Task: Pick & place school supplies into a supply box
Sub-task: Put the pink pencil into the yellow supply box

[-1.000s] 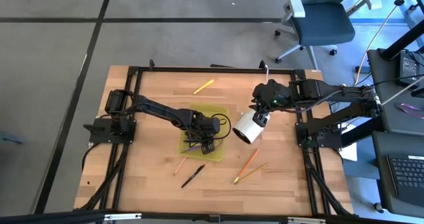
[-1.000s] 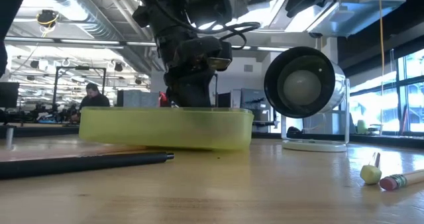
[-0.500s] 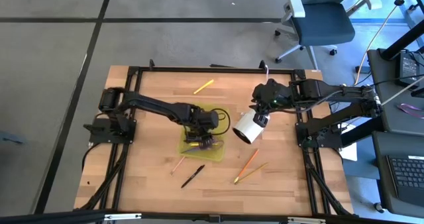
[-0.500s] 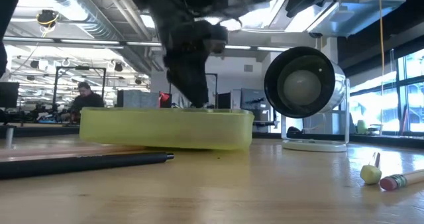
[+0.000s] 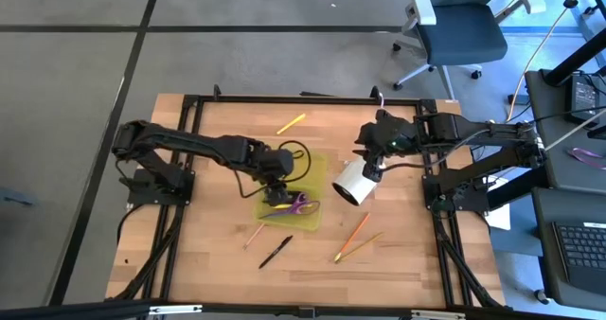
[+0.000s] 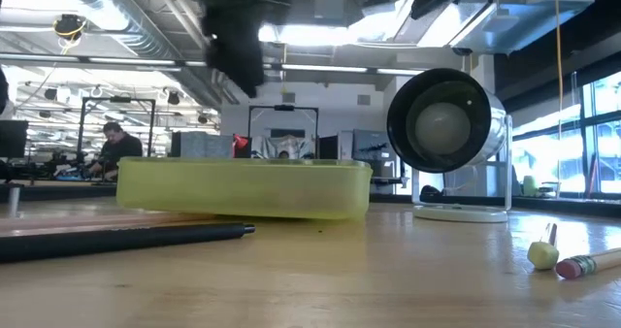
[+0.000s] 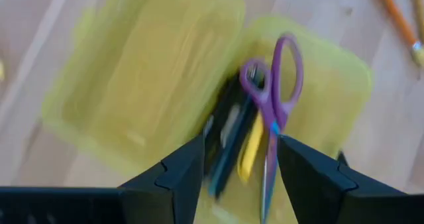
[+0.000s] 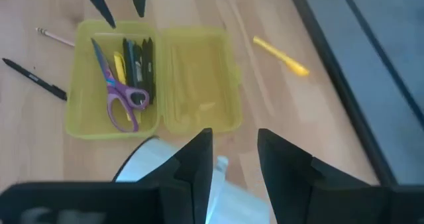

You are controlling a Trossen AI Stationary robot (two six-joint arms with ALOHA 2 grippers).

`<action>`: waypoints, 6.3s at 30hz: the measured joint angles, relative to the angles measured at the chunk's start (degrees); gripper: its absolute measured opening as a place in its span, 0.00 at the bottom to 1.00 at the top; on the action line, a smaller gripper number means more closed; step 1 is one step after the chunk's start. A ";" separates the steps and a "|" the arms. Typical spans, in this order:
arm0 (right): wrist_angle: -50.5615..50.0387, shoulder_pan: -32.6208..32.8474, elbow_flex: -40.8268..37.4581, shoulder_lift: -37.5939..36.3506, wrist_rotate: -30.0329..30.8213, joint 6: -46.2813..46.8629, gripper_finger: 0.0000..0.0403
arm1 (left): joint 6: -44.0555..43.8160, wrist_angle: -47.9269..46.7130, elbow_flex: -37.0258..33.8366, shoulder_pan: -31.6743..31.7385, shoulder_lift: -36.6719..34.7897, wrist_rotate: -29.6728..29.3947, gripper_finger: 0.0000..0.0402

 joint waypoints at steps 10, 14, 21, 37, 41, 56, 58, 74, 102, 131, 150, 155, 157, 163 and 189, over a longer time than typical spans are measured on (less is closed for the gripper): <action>1.51 -2.91 0.00 0.00 -0.06 -8.06 0.31 | -22.11 -9.66 -0.30 -7.90 -2.17 -0.04 0.44; 3.77 -5.44 0.00 0.00 -0.04 -11.08 0.31 | -27.94 -9.64 -1.81 -12.77 -2.02 -0.67 0.44; 12.41 -9.82 0.00 0.00 -0.06 -17.16 0.31 | -42.60 -8.64 -5.91 -21.82 -1.91 -3.07 0.44; 17.16 -16.21 0.00 0.00 -0.51 -18.97 0.31 | -70.63 8.02 -12.52 -44.26 7.33 -29.35 0.43; 17.38 -16.44 0.00 0.00 -0.51 -17.57 0.31 | -72.78 10.74 -12.55 -47.77 12.22 -29.40 0.43; 17.73 -16.41 0.00 0.00 -0.50 -11.60 0.31 | -73.66 11.87 -12.00 -61.43 16.67 -50.86 0.43; 17.68 -16.41 0.00 0.00 -0.49 -10.59 0.31 | -71.10 11.85 -12.25 -62.56 16.67 -53.13 0.43; 12.71 -16.41 0.00 0.00 -0.49 -3.04 0.31 | -86.02 6.20 -7.99 -64.23 31.91 -57.89 0.43; 12.20 -16.41 0.00 0.00 -0.03 -3.79 0.31 | -101.62 -13.56 -2.14 -60.85 39.64 -51.55 0.43; 12.11 -16.40 0.00 0.00 -0.05 -2.99 0.31 | -96.54 -9.06 -2.25 -58.50 39.71 -54.65 0.43; 12.08 -16.39 0.00 0.00 -0.54 -1.11 0.31 | -98.65 -7.55 -3.54 -58.75 41.22 -54.22 0.38; 12.09 -16.39 0.00 0.01 -0.56 -1.15 0.31 | -98.00 -8.53 -3.56 -58.70 41.33 -53.65 0.28; 12.09 -16.39 0.00 0.02 -0.56 -1.11 0.31 | -97.10 -8.56 -3.56 -58.64 41.33 -53.64 0.23; 12.09 -16.39 0.00 0.02 -0.56 -1.17 0.31 | -96.39 -8.54 -3.61 -58.53 41.39 -53.83 0.10; 12.11 -16.39 0.00 0.01 -0.55 -1.48 0.31 | -95.92 -18.90 7.63 -58.71 40.09 -44.76 0.03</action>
